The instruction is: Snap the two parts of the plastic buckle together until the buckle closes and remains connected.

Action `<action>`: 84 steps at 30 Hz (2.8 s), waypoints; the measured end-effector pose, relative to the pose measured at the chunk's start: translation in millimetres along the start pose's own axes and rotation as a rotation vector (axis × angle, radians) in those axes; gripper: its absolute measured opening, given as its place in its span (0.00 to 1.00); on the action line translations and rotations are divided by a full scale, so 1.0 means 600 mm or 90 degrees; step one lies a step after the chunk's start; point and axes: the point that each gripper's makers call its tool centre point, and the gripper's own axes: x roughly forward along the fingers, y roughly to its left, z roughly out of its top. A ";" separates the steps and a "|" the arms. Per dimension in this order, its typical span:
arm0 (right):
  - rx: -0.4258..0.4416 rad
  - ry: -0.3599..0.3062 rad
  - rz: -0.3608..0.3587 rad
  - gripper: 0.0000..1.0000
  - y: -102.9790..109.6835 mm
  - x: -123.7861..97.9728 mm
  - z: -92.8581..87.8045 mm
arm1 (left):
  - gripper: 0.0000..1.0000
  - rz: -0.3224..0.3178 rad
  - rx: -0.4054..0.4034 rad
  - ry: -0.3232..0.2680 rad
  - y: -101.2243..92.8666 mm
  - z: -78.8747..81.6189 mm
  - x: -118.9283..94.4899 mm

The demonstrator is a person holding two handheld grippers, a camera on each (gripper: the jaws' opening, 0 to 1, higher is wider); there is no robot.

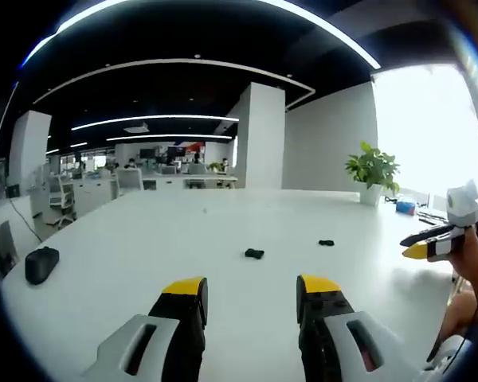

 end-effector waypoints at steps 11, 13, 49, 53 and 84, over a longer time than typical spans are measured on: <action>0.001 0.000 -0.004 0.30 -0.004 -0.003 0.000 | 0.45 0.000 -0.003 0.001 0.004 0.002 0.001; 0.001 0.000 -0.003 0.30 -0.004 -0.003 0.000 | 0.45 0.002 -0.001 0.003 0.005 -0.001 0.001; 0.000 0.010 0.002 0.30 -0.011 0.003 0.000 | 0.45 0.013 0.004 0.004 0.010 0.002 0.002; -0.001 0.009 0.003 0.30 -0.010 0.005 0.002 | 0.45 0.012 0.006 0.004 0.011 0.002 0.001; -0.008 0.009 0.017 0.31 -0.013 0.019 0.018 | 0.45 0.000 0.005 0.007 0.020 -0.001 0.011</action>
